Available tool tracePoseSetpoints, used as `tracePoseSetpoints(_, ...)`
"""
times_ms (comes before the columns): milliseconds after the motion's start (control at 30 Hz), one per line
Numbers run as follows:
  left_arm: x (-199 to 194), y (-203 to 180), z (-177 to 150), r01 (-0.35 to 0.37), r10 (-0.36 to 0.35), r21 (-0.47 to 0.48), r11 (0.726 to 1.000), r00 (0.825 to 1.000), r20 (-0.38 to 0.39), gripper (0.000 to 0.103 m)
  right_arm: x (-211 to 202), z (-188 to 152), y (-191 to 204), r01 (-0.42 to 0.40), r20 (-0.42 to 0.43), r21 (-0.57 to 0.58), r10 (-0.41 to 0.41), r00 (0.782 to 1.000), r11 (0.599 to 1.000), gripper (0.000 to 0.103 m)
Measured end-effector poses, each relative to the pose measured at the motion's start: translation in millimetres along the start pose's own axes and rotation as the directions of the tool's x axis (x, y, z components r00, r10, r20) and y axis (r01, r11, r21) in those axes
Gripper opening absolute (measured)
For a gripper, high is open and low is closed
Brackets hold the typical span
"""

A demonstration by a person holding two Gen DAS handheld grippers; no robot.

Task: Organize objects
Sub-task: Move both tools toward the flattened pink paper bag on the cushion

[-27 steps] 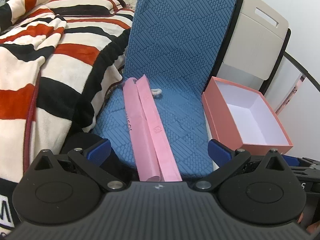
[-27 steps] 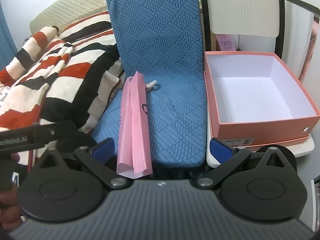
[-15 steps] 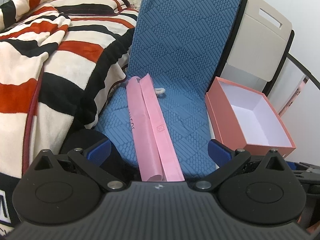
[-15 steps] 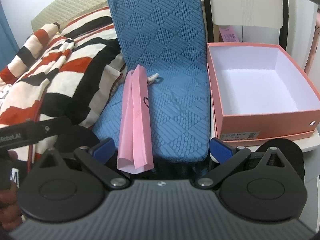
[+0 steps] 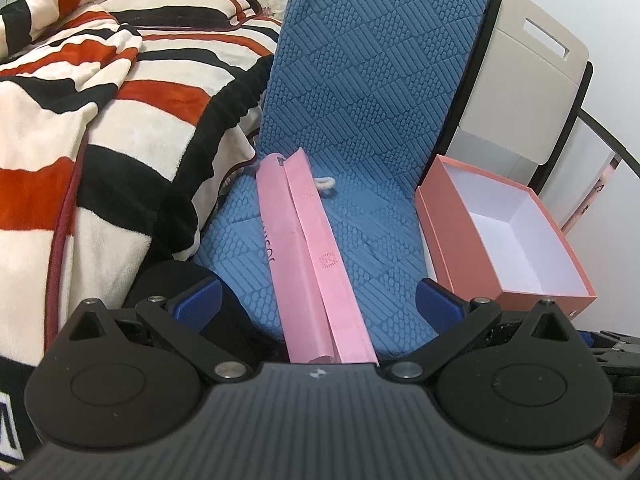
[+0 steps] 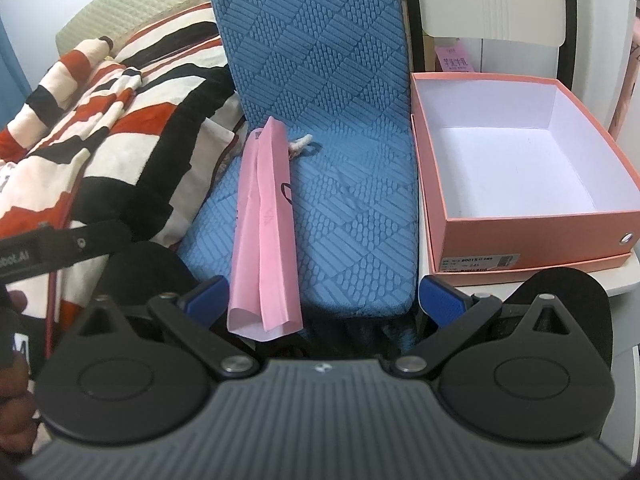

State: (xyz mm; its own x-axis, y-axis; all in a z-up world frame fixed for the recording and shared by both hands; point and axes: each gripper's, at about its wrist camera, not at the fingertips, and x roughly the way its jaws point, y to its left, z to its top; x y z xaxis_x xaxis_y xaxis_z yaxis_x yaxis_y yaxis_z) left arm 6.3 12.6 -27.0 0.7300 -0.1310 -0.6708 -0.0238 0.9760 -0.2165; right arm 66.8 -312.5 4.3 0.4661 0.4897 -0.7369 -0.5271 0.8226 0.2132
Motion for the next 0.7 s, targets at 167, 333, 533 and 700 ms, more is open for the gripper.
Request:
tracePoseSetpoints(167, 6, -2, 2, 0.005, -0.005, 0.009, 1.000, 1.000, -0.007, 0.103, 4, 2, 0, -0.007, -0.008, -0.006, 0.007, 1.000, 1.000, 0.103)
tracePoseSetpoints(333, 15, -1, 5, 0.011, -0.011, 0.014, 1.000, 1.000, -0.018, 0.103, 9, 6, 0, -0.013, -0.014, -0.003, 0.013, 1.000, 1.000, 0.103)
tracePoseSetpoints(533, 32, 1, 11, 0.021, -0.020, 0.020, 1.000, 0.999, -0.024, 0.103, 24, 10, -2, -0.051, -0.027, 0.006, 0.051, 0.998, 0.999, 0.103)
tracePoseSetpoints(700, 51, 4, 16, 0.015, -0.014, 0.031, 0.999, 0.999, -0.029, 0.103, 37, 15, -3, -0.071, -0.028, 0.009, 0.071, 0.997, 0.997, 0.103)
